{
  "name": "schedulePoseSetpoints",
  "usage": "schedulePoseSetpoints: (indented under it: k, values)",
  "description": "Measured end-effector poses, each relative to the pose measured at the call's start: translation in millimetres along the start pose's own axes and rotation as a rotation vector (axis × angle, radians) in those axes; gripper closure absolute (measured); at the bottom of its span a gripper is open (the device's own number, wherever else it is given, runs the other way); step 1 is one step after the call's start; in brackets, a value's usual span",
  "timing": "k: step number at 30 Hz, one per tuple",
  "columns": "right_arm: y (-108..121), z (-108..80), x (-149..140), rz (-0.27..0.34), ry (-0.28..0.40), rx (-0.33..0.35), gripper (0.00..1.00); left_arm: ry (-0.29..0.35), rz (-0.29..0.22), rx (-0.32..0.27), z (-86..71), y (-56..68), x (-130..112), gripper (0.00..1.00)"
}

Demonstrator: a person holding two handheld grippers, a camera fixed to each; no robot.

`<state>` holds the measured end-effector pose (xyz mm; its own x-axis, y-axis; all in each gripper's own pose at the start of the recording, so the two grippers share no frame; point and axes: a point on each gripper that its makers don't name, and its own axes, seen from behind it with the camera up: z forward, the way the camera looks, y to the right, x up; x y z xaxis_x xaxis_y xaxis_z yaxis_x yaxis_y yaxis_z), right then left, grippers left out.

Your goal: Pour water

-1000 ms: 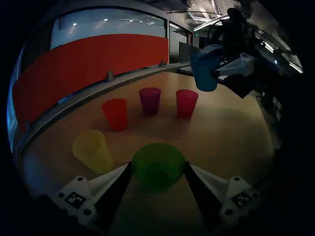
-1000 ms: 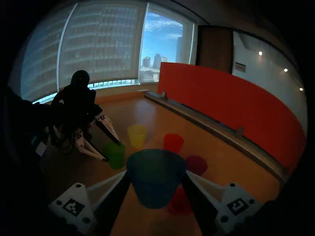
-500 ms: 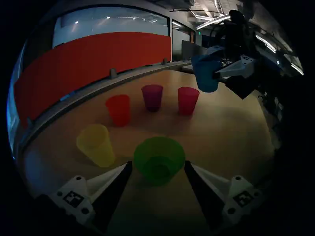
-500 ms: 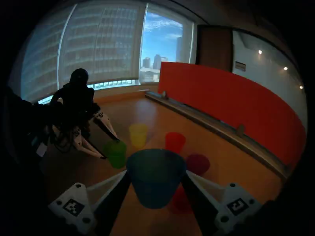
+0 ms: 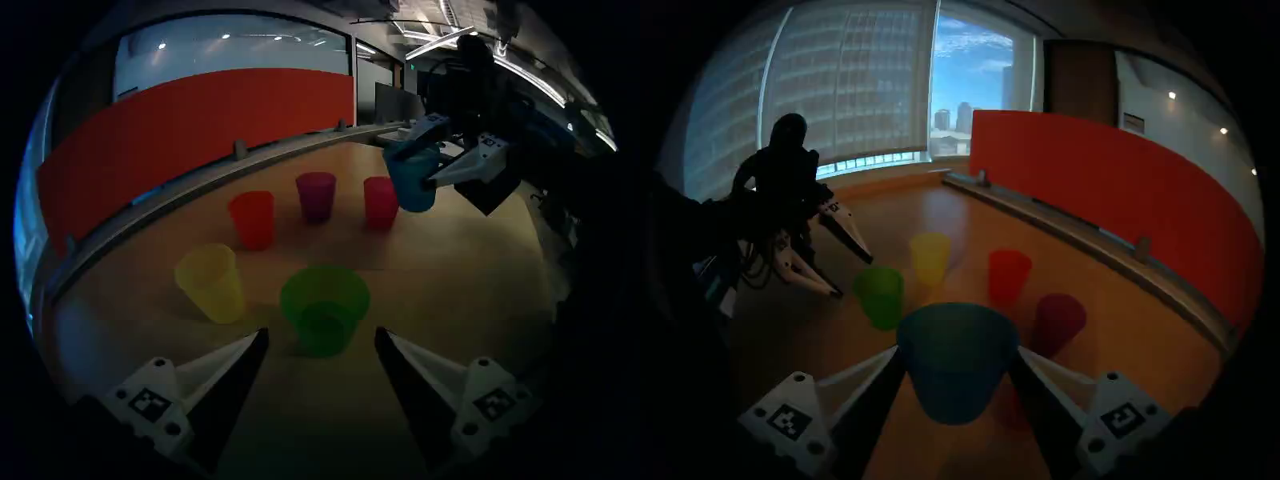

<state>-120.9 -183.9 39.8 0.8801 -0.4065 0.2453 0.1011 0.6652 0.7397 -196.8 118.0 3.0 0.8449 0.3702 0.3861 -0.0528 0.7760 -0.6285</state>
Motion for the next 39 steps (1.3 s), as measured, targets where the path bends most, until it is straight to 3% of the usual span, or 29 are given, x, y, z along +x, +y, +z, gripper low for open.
schedulePoseSetpoints:
  k: [9,22,33,39]
  values:
    - [-4.9,15.3,-25.2,0.007,-0.041,0.018,0.11,0.07,-0.025,0.034,-24.7,-2.9,13.9,0.02]
    - [-13.2,34.3,-56.0,0.012,-0.089,0.039,0.11,0.162,-0.085,0.098,-49.0,-23.8,32.3,0.01]
    - [-15.0,41.9,-73.2,0.012,-0.115,0.039,0.11,0.202,-0.118,0.122,-57.2,-34.5,40.5,0.02]
    - [-13.8,41.5,-74.4,0.007,-0.112,0.036,0.11,0.208,-0.117,0.118,-56.2,-33.0,43.4,0.02]
